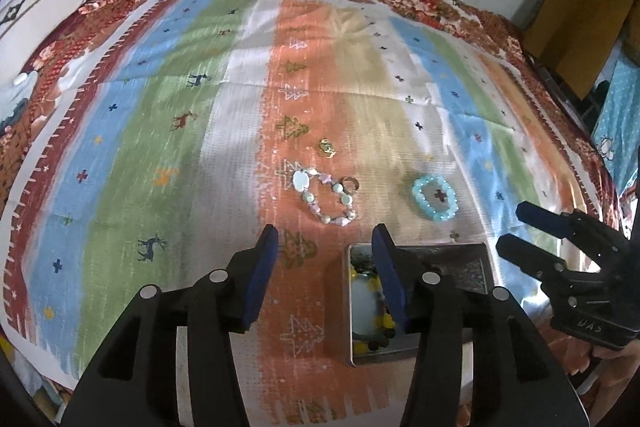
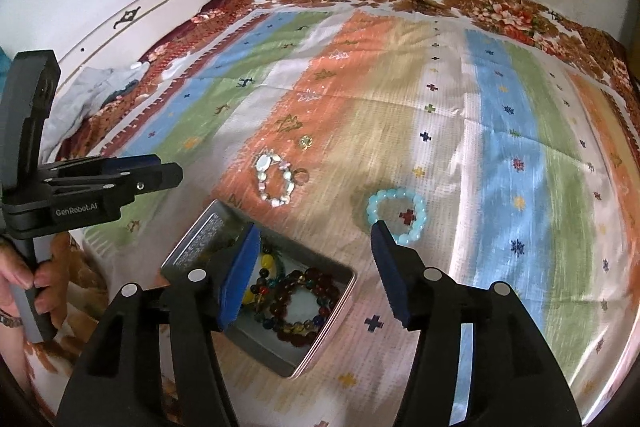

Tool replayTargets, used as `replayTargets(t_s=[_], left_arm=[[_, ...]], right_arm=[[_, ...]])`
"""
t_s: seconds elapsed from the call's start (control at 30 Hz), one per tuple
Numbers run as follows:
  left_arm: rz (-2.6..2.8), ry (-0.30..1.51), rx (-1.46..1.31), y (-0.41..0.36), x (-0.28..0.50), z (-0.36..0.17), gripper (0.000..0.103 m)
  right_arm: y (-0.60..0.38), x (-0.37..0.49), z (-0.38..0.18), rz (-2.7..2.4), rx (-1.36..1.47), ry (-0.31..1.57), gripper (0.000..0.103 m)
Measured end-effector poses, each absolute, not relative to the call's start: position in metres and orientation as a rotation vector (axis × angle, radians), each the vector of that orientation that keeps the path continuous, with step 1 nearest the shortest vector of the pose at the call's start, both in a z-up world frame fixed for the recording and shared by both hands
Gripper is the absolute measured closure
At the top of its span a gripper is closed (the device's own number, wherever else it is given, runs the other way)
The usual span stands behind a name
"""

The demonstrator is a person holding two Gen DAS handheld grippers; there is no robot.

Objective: Organize jewelry
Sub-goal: 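Move left tool toward the pearl bracelet while right tool moves toward the gold ring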

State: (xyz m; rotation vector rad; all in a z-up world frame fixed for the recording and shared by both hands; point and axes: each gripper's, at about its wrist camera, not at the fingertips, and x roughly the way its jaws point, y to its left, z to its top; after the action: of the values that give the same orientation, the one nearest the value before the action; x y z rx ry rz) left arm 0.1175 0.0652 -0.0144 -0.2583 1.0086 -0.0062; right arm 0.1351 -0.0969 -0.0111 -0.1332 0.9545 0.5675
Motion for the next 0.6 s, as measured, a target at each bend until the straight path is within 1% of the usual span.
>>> replayTargets(t_s=[0.17,0.6], left_arm=[[0.012,1.050,-0.254,0.074,0.136,-0.023,0.054],[0.018,1.141,-0.142,0.071,0.174,-0.045,0.054]], right_arm=[[-0.096,0.148,-0.010,0.568,-0.128,0.951,0.045],[-0.074,0.190,-0.020,0.576,-0.154,0.977,0.045]])
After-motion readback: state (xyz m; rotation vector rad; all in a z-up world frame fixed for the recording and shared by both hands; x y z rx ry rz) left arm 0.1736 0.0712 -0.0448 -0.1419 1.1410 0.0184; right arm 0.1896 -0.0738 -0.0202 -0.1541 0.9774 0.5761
